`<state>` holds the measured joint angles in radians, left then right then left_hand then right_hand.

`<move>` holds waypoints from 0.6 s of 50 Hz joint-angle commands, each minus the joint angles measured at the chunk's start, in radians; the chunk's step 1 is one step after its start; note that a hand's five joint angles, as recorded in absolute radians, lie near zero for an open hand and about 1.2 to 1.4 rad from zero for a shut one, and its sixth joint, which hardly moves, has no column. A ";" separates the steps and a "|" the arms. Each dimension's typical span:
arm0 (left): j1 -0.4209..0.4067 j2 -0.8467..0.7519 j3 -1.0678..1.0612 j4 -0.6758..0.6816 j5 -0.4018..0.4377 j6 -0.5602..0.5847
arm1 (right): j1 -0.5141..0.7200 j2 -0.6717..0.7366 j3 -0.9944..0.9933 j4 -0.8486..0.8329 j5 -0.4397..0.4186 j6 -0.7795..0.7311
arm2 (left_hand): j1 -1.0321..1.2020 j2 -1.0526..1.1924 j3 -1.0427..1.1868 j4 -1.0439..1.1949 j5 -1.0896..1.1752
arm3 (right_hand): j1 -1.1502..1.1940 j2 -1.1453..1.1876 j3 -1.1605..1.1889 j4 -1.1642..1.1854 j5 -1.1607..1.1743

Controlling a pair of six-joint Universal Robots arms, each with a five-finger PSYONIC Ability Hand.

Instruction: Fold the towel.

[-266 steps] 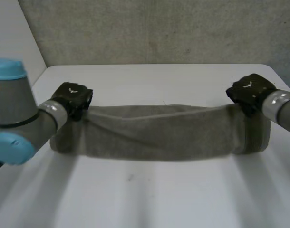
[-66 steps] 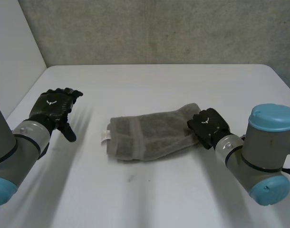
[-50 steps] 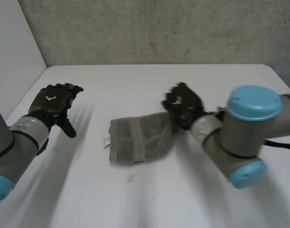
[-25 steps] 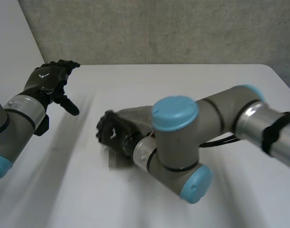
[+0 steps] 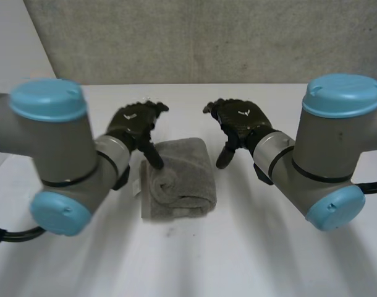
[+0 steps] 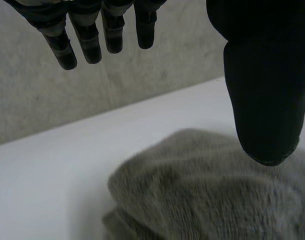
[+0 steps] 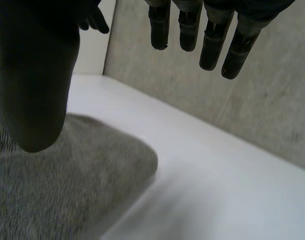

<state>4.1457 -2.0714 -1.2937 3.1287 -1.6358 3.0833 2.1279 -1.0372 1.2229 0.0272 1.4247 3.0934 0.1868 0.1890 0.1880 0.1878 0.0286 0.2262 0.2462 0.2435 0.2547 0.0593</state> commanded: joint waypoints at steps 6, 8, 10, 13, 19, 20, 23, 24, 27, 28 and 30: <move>-0.019 -0.164 0.013 -0.001 -0.088 0.015 | 0.030 0.282 -0.250 0.155 -0.004 -0.015 | 0.033 0.030 0.031 0.032 0.016 | -0.052 -0.072 -0.069 -0.080 -0.059; -0.018 -0.171 0.010 -0.002 -0.088 0.018 | 0.041 0.322 -0.285 0.178 -0.003 -0.019 | 0.033 0.030 0.031 0.032 0.016 | -0.052 -0.072 -0.069 -0.080 -0.059; -0.018 -0.174 0.004 -0.005 -0.088 0.028 | 0.053 0.360 -0.319 0.198 -0.003 -0.022 | 0.033 0.030 0.031 0.032 0.016 | -0.052 -0.072 -0.069 -0.080 -0.059; -0.018 -0.176 -0.018 -0.006 -0.087 0.064 | 0.070 0.414 -0.362 0.232 0.002 -0.032 | 0.030 0.027 0.028 0.029 0.013 | -0.052 -0.072 -0.069 -0.080 -0.059; -0.018 -0.167 -0.039 -0.005 -0.091 0.109 | 0.079 0.398 -0.381 0.250 0.010 -0.074 | 0.030 0.027 0.028 0.029 0.013 | -0.052 -0.072 -0.069 -0.080 -0.059; -0.018 -0.167 -0.039 -0.005 -0.091 0.109 | 0.079 0.398 -0.381 0.250 0.010 -0.075 | 0.030 0.027 0.028 0.029 0.013 | -0.052 -0.072 -0.069 -0.080 -0.059; -0.018 -0.133 -0.036 -0.005 -0.090 0.109 | 0.079 0.313 -0.362 0.240 0.003 -0.075 | 0.030 0.027 0.028 0.029 0.013 | -0.052 -0.072 -0.069 -0.080 -0.059; -0.018 -0.104 -0.033 -0.005 -0.088 0.109 | 0.078 0.265 -0.350 0.238 0.006 -0.070 | 0.027 0.025 0.026 0.026 0.010 | -0.052 -0.072 -0.069 -0.080 -0.059; -0.018 -0.032 -0.024 -0.009 -0.088 0.109 | 0.066 0.163 -0.320 0.220 0.008 -0.068 | 0.018 0.016 0.017 0.017 0.002 | -0.052 -0.072 -0.069 -0.080 -0.059; -0.018 -0.032 -0.024 -0.009 -0.088 0.109 | 0.066 0.163 -0.319 0.220 0.008 -0.068 | 0.018 0.016 0.017 0.017 0.002 | -0.052 -0.072 -0.069 -0.080 -0.059; -0.013 0.057 -0.010 -0.027 -0.088 0.109 | 0.043 0.051 -0.277 0.188 0.038 -0.067 | 0.012 0.010 0.011 0.011 -0.004 | -0.052 -0.072 -0.069 -0.080 -0.059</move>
<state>4.1280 -2.1656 -1.3266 3.1214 -1.7249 3.1951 2.2034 -0.7737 0.8729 0.2636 1.4322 3.0209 0.1839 0.1873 0.1857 0.1853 0.0286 0.2164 0.2411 0.2395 0.2546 0.0593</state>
